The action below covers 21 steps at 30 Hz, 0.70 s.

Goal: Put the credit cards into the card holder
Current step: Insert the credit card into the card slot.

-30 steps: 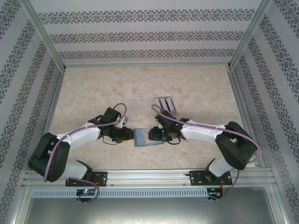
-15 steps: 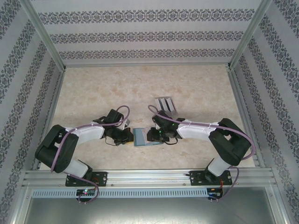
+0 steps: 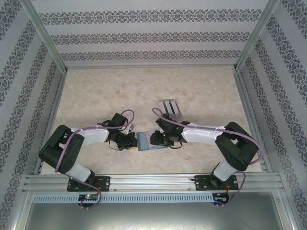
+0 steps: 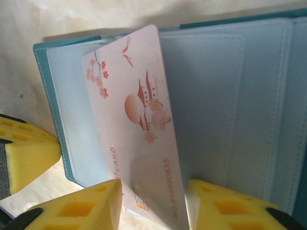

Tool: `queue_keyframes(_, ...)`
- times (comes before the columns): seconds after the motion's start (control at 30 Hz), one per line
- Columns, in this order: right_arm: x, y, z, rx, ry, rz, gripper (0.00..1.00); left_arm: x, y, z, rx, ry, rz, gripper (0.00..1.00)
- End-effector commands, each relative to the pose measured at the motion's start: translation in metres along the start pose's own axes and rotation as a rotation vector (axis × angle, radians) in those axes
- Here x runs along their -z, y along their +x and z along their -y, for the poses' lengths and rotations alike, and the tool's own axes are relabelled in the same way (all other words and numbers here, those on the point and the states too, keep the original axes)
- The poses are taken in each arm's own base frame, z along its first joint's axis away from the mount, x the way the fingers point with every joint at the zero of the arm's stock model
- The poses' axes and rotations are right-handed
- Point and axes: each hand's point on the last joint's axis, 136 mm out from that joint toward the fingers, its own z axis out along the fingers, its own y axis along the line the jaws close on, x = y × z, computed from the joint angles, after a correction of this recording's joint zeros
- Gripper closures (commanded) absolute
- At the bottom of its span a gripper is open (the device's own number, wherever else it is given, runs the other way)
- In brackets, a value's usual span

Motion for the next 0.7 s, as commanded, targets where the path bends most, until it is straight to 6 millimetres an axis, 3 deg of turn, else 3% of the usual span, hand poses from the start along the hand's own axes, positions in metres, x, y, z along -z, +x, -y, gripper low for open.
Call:
queue_keyframes(0.0, 0.008, -0.001, 0.005, -0.007, 0.033, 0.043, 0.55, -0.004, 0.001, 0.000, -0.027, -0.003, -0.005, 1.00)
queue_keyframes(0.23, 0.017, -0.005, 0.003, 0.029, 0.044, 0.070, 0.62, -0.004, 0.005, -0.008, -0.014, -0.039, -0.018, 1.00)
queue_keyframes(0.4, 0.008, -0.001, 0.001, 0.032, 0.034, 0.037, 0.71, -0.004, 0.005, -0.007, -0.008, -0.038, -0.021, 1.00)
queue_keyframes(0.47, 0.004, 0.000, 0.001, 0.037, 0.041, 0.031, 0.70, -0.004, 0.004, -0.008, -0.008, -0.037, -0.013, 1.00)
queue_keyframes(0.53, 0.002, 0.001, 0.004, 0.040, 0.063, 0.030, 0.59, -0.005, 0.005, -0.007, -0.008, -0.038, -0.022, 1.00)
queue_keyframes(0.67, -0.002, 0.002, -0.001, 0.048, 0.051, 0.019, 0.61, -0.003, 0.005, -0.007, -0.009, -0.035, -0.012, 1.00)
